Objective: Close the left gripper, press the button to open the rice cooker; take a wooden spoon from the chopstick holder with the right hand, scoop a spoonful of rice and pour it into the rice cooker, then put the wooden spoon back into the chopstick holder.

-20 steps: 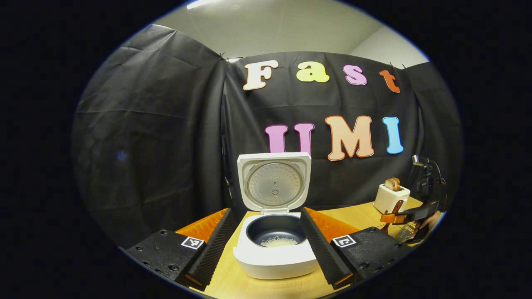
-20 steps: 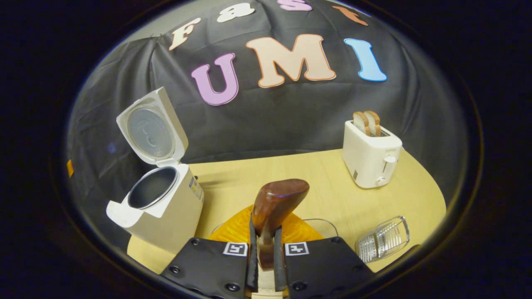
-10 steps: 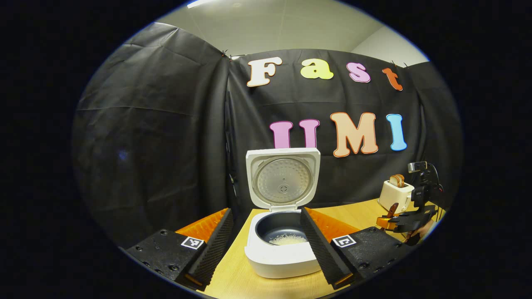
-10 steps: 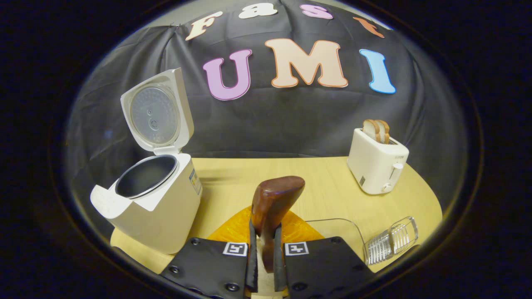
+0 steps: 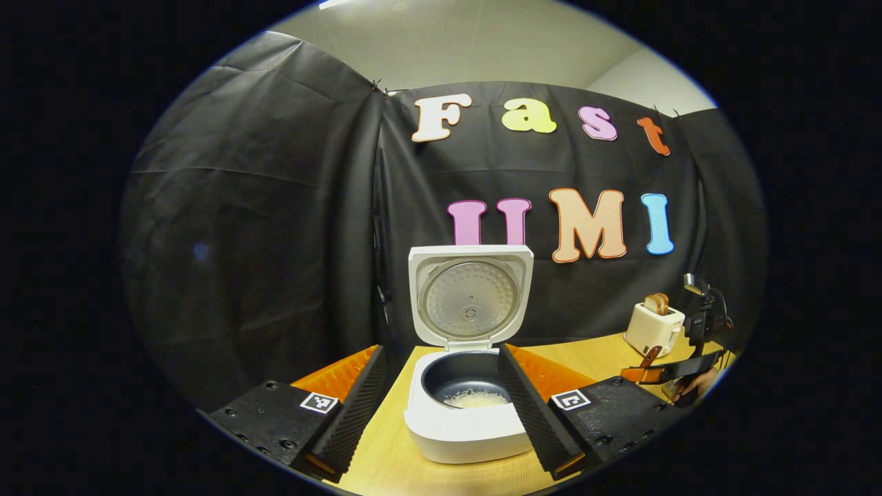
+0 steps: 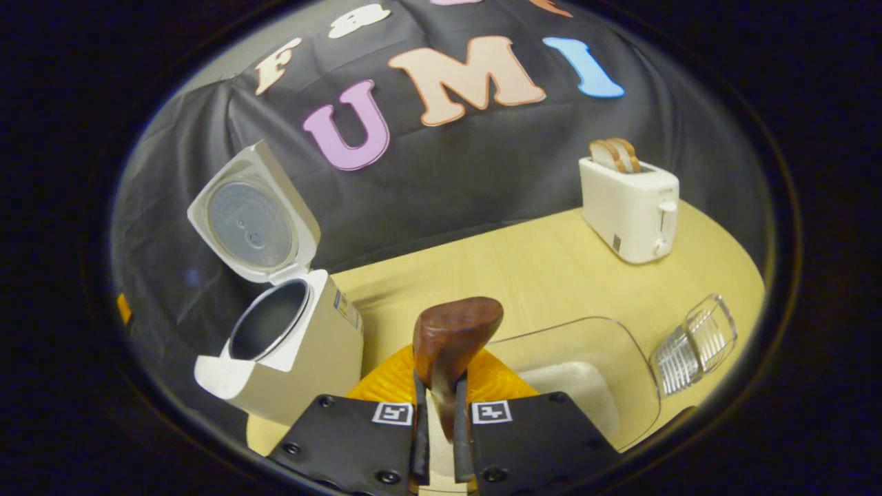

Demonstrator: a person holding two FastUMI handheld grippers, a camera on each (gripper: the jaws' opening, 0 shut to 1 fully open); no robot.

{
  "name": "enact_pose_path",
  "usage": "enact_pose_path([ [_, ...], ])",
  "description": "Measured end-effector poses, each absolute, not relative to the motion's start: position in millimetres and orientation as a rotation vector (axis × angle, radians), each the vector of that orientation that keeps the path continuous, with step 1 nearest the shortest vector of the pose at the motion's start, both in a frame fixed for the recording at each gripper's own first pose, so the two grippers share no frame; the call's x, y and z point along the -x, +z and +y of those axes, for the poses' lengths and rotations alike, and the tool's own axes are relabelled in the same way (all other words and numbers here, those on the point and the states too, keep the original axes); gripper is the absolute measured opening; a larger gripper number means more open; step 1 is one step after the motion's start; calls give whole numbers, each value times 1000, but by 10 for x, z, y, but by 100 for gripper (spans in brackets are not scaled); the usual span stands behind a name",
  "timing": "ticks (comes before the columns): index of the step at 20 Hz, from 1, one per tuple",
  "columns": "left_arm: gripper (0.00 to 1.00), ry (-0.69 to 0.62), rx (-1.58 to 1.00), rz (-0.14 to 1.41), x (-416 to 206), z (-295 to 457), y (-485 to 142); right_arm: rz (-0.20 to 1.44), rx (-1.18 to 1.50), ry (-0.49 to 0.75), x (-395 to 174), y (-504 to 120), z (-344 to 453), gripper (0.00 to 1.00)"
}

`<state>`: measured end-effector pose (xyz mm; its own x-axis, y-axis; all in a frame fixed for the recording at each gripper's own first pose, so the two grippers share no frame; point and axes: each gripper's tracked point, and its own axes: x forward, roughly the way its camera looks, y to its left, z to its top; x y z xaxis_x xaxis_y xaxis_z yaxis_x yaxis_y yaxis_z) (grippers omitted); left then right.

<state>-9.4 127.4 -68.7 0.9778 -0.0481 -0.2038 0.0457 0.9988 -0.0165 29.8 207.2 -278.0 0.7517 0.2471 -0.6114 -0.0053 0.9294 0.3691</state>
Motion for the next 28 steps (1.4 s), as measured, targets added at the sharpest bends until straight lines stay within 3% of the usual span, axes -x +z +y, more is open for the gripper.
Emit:
enact_pose_path([
  [12, 96, -48, 0, 190, 114, 1163, -588, 841, -975, -41, -261, -2980, 1325, 17],
  [21, 96, -66, 0, 179, 121, 944, -513, 789, -1224, 11, -412, -2512, 1097, 17],
  [24, 99, -63, 6, 180, 144, 947, -511, 782, -1242, 53, -474, -2334, 1196, 15],
  [28, 96, -48, 4, 179, 196, 1055, -505, 774, -1293, 121, -570, -2090, 1501, 15],
])
